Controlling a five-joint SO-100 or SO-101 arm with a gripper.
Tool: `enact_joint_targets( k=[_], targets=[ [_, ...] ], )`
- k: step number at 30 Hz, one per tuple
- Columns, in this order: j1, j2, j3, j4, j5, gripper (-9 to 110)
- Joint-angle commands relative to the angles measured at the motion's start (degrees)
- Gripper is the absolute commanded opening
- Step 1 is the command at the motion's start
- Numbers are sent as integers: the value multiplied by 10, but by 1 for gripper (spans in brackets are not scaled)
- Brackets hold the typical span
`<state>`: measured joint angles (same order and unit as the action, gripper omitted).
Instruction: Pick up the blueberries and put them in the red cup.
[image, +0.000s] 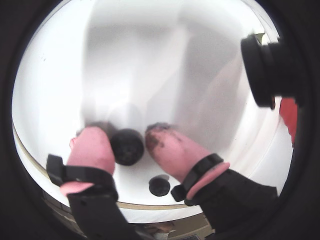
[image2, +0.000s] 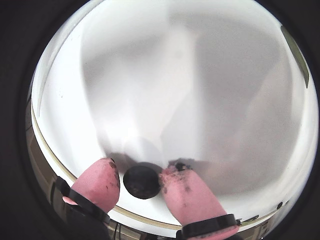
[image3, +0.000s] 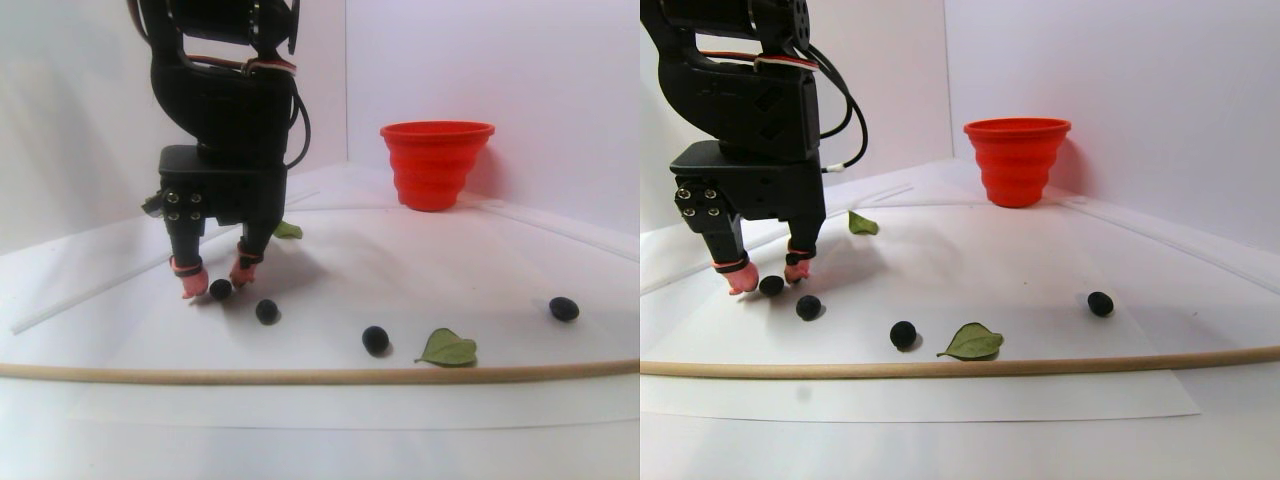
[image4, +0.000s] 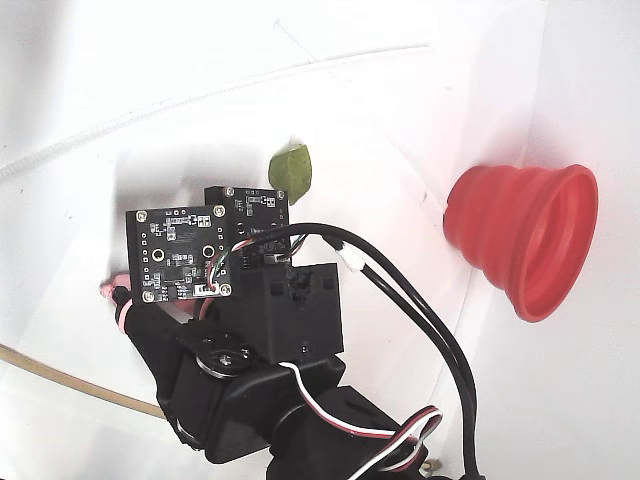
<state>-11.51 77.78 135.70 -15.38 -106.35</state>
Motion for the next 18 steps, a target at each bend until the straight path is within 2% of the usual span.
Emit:
enact_joint_targets(
  k=[1, 18],
  targets=[
    [-11, 34, 11, 7, 0, 14],
    [-15, 54, 16, 26, -3, 11]
  ],
)
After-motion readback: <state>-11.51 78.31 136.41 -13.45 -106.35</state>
